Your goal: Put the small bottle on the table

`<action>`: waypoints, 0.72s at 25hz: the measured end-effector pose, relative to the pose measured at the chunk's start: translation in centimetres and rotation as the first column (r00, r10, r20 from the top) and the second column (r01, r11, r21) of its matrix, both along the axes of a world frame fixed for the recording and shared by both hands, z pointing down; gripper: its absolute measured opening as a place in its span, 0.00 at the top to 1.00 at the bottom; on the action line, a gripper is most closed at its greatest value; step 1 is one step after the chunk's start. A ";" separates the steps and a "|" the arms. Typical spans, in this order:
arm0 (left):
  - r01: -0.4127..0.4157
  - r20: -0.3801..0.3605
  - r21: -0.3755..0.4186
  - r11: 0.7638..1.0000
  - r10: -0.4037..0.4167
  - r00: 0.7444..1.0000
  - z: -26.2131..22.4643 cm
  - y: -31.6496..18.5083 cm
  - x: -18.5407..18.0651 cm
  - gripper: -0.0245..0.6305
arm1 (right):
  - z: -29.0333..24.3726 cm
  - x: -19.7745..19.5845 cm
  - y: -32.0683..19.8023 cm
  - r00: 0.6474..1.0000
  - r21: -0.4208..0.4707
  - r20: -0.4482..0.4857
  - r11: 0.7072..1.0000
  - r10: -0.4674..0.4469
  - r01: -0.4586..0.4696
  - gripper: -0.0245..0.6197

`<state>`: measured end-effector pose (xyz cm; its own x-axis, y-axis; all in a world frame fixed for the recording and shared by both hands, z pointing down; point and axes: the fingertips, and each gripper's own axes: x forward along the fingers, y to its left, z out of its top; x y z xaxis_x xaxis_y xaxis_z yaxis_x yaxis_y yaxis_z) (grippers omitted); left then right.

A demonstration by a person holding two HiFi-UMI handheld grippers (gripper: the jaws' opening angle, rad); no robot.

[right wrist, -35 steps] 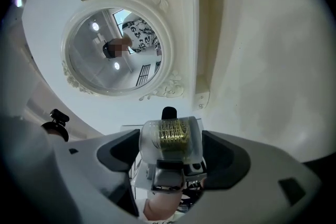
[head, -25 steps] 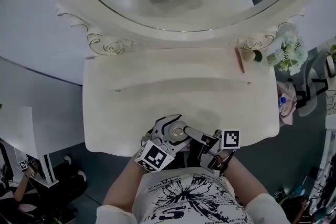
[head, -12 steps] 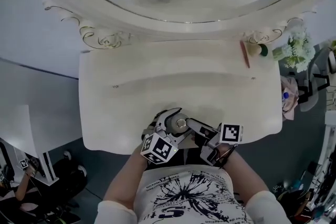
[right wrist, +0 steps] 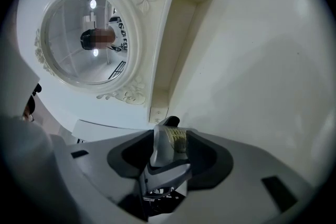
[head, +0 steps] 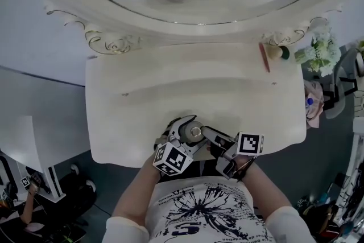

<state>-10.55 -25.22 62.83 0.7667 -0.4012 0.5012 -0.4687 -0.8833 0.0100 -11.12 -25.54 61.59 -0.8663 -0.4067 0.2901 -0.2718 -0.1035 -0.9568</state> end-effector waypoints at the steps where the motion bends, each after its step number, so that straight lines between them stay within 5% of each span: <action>1: 0.004 0.001 0.000 1.000 -0.004 1.000 0.0 0.0 0.0 0.42 | 0.1 0.0 0.0 1.000 0.003 -0.014 1.000 -0.001 0.001 0.65; 10: 0.048 -0.043 0.018 0.999 -0.047 0.998 -1.6 0.0 -0.4 0.42 | -0.8 -0.1 -0.1 0.998 0.059 -0.063 0.998 0.006 -0.003 0.70; 13: 0.087 -0.099 0.035 0.996 -0.083 0.992 -3.9 0.0 -1.0 0.42 | -1.9 0.6 -0.4 0.995 0.090 -0.090 0.995 0.045 -0.037 0.86; 18: 0.142 -0.219 0.083 0.986 -0.121 0.968 -9.2 -0.3 -1.8 0.42 | -5.3 1.5 -1.2 0.990 0.194 -0.104 0.978 0.095 -0.074 0.90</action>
<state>-12.39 -25.56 53.61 0.7886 -0.5441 0.2866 -0.5770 -0.8158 0.0390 -9.58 -26.78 56.33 -0.7928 -0.5339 0.2940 -0.3762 0.0491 -0.9252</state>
